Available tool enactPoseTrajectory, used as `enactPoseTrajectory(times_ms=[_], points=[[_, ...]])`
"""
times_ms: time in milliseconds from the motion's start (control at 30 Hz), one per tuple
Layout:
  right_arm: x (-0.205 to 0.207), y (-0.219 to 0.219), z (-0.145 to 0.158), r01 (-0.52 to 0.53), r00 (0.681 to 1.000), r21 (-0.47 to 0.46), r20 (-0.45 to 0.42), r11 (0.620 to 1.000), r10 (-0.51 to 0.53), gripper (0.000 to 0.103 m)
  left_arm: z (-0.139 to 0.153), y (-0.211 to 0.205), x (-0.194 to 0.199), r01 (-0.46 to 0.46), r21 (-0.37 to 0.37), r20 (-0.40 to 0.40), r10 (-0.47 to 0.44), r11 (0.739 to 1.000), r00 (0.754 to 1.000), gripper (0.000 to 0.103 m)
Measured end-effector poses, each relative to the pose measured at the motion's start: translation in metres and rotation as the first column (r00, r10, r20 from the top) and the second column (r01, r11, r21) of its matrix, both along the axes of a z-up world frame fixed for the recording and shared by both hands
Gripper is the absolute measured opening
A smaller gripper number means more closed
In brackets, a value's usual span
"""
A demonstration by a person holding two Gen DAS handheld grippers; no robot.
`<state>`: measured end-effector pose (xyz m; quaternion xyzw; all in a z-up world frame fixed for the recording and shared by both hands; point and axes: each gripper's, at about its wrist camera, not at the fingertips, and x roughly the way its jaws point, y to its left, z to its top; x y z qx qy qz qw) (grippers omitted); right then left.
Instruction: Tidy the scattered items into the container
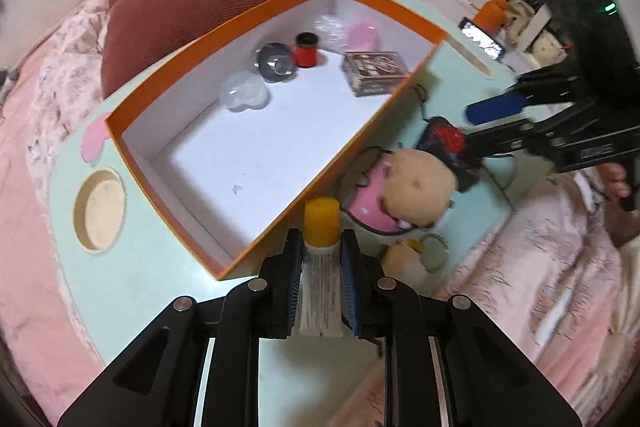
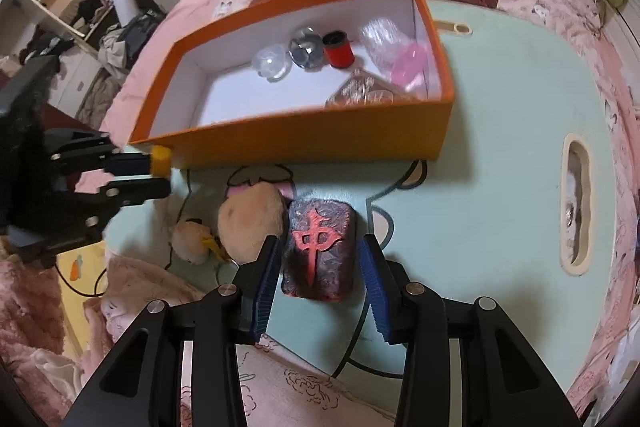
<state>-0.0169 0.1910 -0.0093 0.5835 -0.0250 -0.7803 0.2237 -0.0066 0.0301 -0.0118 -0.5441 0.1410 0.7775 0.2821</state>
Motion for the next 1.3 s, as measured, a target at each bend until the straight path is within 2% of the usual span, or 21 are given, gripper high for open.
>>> enactPoseTrajectory(times_ms=[67, 100, 133, 200, 233, 300, 433, 500, 600, 667, 1000, 1067, 1133, 1167, 1300], points=[[-0.001, 0.000, 0.010, -0.010, 1.000, -0.004, -0.023, 1.000, 0.010, 0.040, -0.003, 0.001, -0.003, -0.009, -0.013, -0.018, 0.008, 1.000, 1.000, 0.021], [-0.003, -0.001, 0.018, -0.023, 0.999, -0.001, -0.045, 1.000, 0.023, 0.040, -0.003, 0.000, -0.004, -0.010, -0.007, -0.014, 0.010, 1.000, 1.000, 0.024], [-0.005, -0.003, 0.023, -0.032, 0.998, 0.002, -0.058, 0.999, 0.032, 0.040, -0.003, 0.000, -0.005, -0.002, 0.018, 0.017, 0.001, 1.000, 1.000, 0.032], [-0.013, -0.006, 0.036, -0.055, 0.995, 0.009, -0.088, 0.998, 0.056, 0.040, -0.003, -0.003, -0.006, -0.006, 0.062, 0.054, 0.002, 0.998, 0.999, 0.042], [-0.019, -0.008, 0.041, -0.063, 0.993, 0.016, -0.101, 0.998, 0.064, 0.040, 0.000, -0.005, -0.005, -0.015, 0.093, 0.064, 0.009, 0.996, 0.998, 0.050], [-0.034, -0.016, 0.051, -0.075, 0.987, 0.036, -0.139, 0.997, 0.080, 0.040, 0.006, -0.010, -0.003, -0.032, 0.133, 0.057, 0.025, 0.991, 0.998, 0.058], [-0.068, -0.041, 0.047, -0.080, 0.977, 0.090, -0.189, 0.993, 0.096, 0.034, 0.024, -0.024, -0.003, -0.085, 0.183, 0.007, 0.085, 0.979, 0.996, 0.059], [-0.087, -0.051, 0.035, -0.079, 0.978, 0.130, -0.180, 0.988, 0.101, 0.027, 0.030, -0.031, -0.006, -0.102, 0.195, -0.003, 0.105, 0.976, 0.995, 0.059], [-0.114, -0.063, 0.011, -0.078, 0.984, 0.199, -0.141, 0.977, 0.107, 0.022, 0.036, -0.042, -0.008, -0.122, 0.183, -0.024, 0.129, 0.975, 0.991, 0.059], [-0.122, -0.066, 0.000, -0.084, 0.987, 0.231, -0.113, 0.969, 0.113, 0.021, 0.038, -0.044, -0.010, -0.127, 0.178, -0.031, 0.135, 0.976, 0.990, 0.059], [-0.140, -0.084, 0.000, -0.141, 0.962, 0.369, -0.168, 0.919, 0.215, 0.022, 0.048, -0.035, -0.030, -0.106, 0.191, -0.054, 0.118, 0.976, 0.992, 0.059], [-0.145, -0.084, -0.006, -0.130, 0.965, 0.373, -0.167, 0.919, 0.204, 0.022, 0.049, -0.031, -0.033, -0.101, 0.192, -0.054, 0.113, 0.976, 0.992, 0.059], [-0.152, -0.082, -0.017, -0.153, 0.972, 0.343, -0.119, 0.927, 0.204, 0.022, 0.049, -0.027, -0.034, -0.092, 0.194, -0.053, 0.104, 0.977, 0.993, 0.059], [-0.154, -0.080, -0.025, -0.179, 0.976, 0.306, -0.065, 0.935, 0.208, 0.021, 0.048, -0.026, -0.036, -0.090, 0.193, -0.052, 0.102, 0.977, 0.993, 0.059], [-0.154, -0.074, -0.029, -0.161, 0.981, 0.242, -0.064, 0.957, 0.181, 0.019, 0.045, -0.025, -0.044, -0.111, 0.200, -0.023, 0.118, 0.974, 0.993, 0.059]])
